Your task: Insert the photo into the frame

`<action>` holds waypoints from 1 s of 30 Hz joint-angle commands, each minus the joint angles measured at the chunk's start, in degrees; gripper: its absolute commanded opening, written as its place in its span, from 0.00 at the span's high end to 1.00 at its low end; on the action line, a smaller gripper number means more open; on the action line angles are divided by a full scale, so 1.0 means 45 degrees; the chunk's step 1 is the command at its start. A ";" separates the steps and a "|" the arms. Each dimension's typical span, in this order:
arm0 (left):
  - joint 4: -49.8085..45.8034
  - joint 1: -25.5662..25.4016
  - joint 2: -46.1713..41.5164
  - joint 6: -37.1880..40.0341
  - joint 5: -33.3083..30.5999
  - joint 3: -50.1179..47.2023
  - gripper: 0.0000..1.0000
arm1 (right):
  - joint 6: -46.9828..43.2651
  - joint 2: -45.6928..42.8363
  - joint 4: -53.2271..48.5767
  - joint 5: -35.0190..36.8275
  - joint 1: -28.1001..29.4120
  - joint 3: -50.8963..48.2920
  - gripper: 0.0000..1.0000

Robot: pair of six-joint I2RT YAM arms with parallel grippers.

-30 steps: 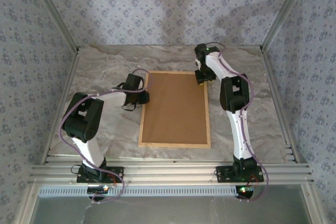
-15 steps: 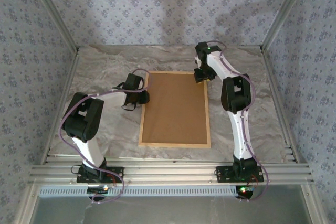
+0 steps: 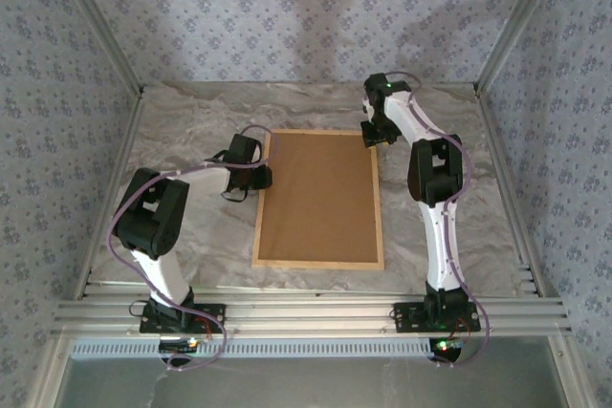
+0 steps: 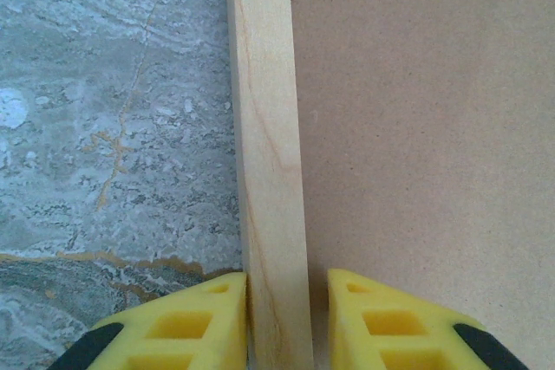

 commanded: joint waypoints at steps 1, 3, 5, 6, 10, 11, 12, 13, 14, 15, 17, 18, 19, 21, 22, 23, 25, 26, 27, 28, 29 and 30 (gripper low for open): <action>-0.1410 0.0023 0.0719 0.0420 -0.0094 -0.0300 0.72 | 0.0203 0.0248 -0.0182 0.0087 -0.0070 -0.0131 0.59; -0.1410 0.0024 0.0729 0.0420 -0.0095 -0.0296 0.72 | 0.0208 0.0323 -0.0192 0.0043 -0.0051 -0.0151 0.59; -0.1410 0.0023 0.0736 0.0420 -0.0084 -0.0283 0.72 | 0.0208 0.0382 -0.0211 0.0031 -0.0031 -0.0226 0.59; -0.1418 0.0030 0.0739 0.0420 -0.0094 -0.0298 0.72 | 0.0209 0.0372 -0.0186 0.0014 -0.0021 -0.0311 0.59; -0.1389 0.0026 0.0746 0.0421 -0.0081 -0.0300 0.72 | 0.0214 0.0363 -0.0026 0.0077 -0.0041 -0.0633 0.60; -0.1390 0.0025 0.0767 0.0404 -0.0070 -0.0288 0.72 | 0.0209 0.0398 -0.0016 0.0080 -0.0060 -0.0657 0.60; -0.1390 0.0033 0.0767 0.0400 -0.0072 -0.0295 0.72 | 0.0212 0.0439 -0.0019 0.0077 -0.0071 -0.0669 0.60; -0.1390 0.0023 0.0749 0.0400 -0.0054 -0.0287 0.72 | 0.0223 0.0480 0.0001 0.0068 -0.0060 -0.0693 0.61; -0.1367 0.0033 0.0749 0.0400 -0.0055 -0.0292 0.72 | 0.0208 0.0521 0.0037 0.0081 -0.0043 -0.0734 0.61; -0.1369 0.0024 0.0763 0.0399 -0.0054 -0.0294 0.72 | 0.0213 0.0541 0.0070 0.0059 -0.0041 -0.0789 0.61; -0.1371 0.0023 0.0768 0.0400 -0.0043 -0.0298 0.72 | 0.0228 0.0627 0.0193 0.0042 -0.0021 -0.0906 0.61; -0.1371 0.0028 0.0768 0.0398 -0.0049 -0.0308 0.72 | 0.0238 0.0653 0.0208 0.0022 0.0015 -0.0977 0.61; -0.1369 0.0024 0.0768 0.0400 -0.0049 -0.0305 0.72 | 0.0228 0.0684 0.0218 0.0004 0.0055 -0.1055 0.61; -0.1371 0.0030 0.0749 0.0400 -0.0050 -0.0308 0.72 | 0.0228 0.0693 0.0210 -0.0059 0.0151 -0.1265 0.60; -0.1374 0.0028 0.0748 0.0398 -0.0049 -0.0317 0.72 | 0.0228 0.0694 0.0258 -0.0078 0.0216 -0.1395 0.60; -0.1377 0.0023 0.0749 0.0400 -0.0054 -0.0319 0.72 | 0.0209 0.0685 0.0267 -0.0080 0.0267 -0.1484 0.59; -0.1369 0.0023 0.0724 0.0400 -0.0036 -0.0327 0.72 | 0.0170 0.0703 0.0336 -0.0090 0.0366 -0.1700 0.59; -0.1379 0.0028 0.0729 0.0400 -0.0035 -0.0327 0.73 | 0.0147 0.0727 0.0284 -0.0012 0.0402 -0.1713 0.59; -0.1383 0.0038 0.0729 0.0400 -0.0035 -0.0327 0.73 | 0.0112 0.0709 0.0260 -0.0017 0.0445 -0.1742 0.58; -0.1386 0.0030 0.0729 0.0400 -0.0034 -0.0327 0.73 | 0.0055 0.0717 0.0234 0.0000 0.0482 -0.1735 0.58; -0.1391 0.0024 0.0711 0.0400 -0.0030 -0.0327 0.72 | 0.0058 0.0717 0.0204 0.0021 0.0485 -0.1733 0.58; -0.1390 0.0034 0.0710 0.0400 -0.0018 -0.0327 0.73 | 0.0055 0.0753 0.0185 0.0017 0.0469 -0.1704 0.58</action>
